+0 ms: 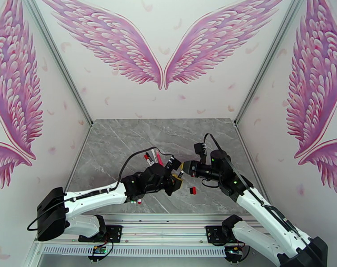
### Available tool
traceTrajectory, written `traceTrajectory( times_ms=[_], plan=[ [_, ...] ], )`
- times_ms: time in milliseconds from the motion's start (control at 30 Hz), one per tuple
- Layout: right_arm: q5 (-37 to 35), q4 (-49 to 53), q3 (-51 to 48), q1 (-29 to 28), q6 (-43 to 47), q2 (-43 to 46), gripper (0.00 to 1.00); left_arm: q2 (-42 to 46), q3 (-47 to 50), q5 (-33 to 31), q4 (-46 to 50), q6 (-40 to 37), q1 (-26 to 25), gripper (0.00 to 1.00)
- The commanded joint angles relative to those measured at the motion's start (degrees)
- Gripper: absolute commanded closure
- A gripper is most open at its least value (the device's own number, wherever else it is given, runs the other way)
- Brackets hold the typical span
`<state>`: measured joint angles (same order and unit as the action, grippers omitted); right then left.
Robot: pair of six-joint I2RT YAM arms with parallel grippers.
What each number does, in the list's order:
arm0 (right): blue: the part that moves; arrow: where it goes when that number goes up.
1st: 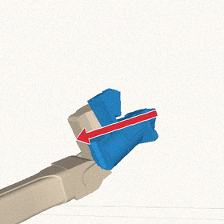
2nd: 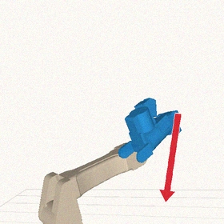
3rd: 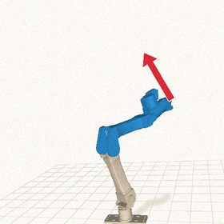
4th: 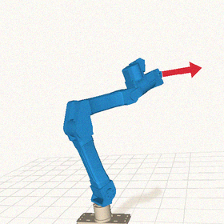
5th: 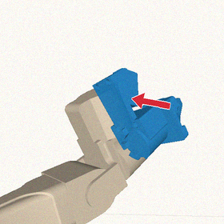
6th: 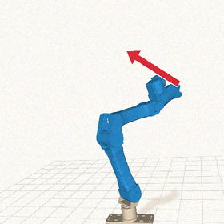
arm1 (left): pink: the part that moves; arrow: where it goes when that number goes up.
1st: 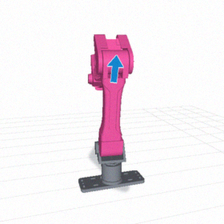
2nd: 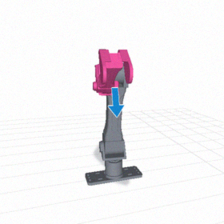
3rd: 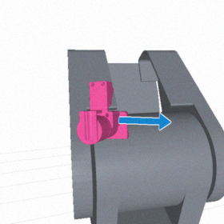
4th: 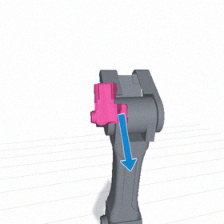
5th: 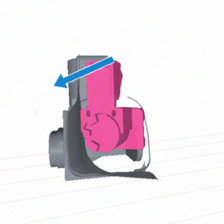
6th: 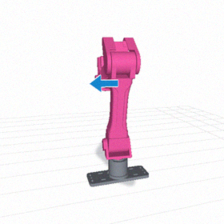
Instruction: Open the pen caps
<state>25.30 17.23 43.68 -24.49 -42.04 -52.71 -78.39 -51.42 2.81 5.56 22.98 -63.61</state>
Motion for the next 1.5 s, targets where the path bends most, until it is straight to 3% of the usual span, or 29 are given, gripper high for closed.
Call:
traceTrajectory(
  times_ms=[0,67,200,367,567,733,1467],
  plan=[
    [-11.2,3.5,2.5,1.4,-1.2,0.0,0.87,-1.4,-1.7,-7.2,8.5,-1.9,-1.9,0.95],
    [-12.2,4.2,2.1,1.5,-2.5,-0.2,0.88,-1.7,-2.2,-8.6,9.0,-2.3,-2.7,0.95],
    [-9.1,1.9,0.6,1.8,-2.2,-0.2,0.87,-0.4,-0.7,-5.4,5.9,-0.7,-2.1,0.96],
    [-8.5,10.4,0.0,1.9,3.9,0.8,0.84,3.7,3.1,-1.4,1.3,2.4,-0.1,0.96],
    [-13.9,22.8,-2.2,1.9,10.3,0.4,0.84,9.1,8.6,2.2,-4.5,7.6,3.4,0.96],
    [-17.5,26.8,-5.2,1.9,12.2,-2.3,0.83,10.5,10.8,3.8,-6.0,9.7,4.7,0.96],
    [-19.7,18.7,-10.5,2.0,13.0,-19.2,0.81,6.5,10.5,6.3,-7.6,11.9,4.4,0.94]
  ],
)
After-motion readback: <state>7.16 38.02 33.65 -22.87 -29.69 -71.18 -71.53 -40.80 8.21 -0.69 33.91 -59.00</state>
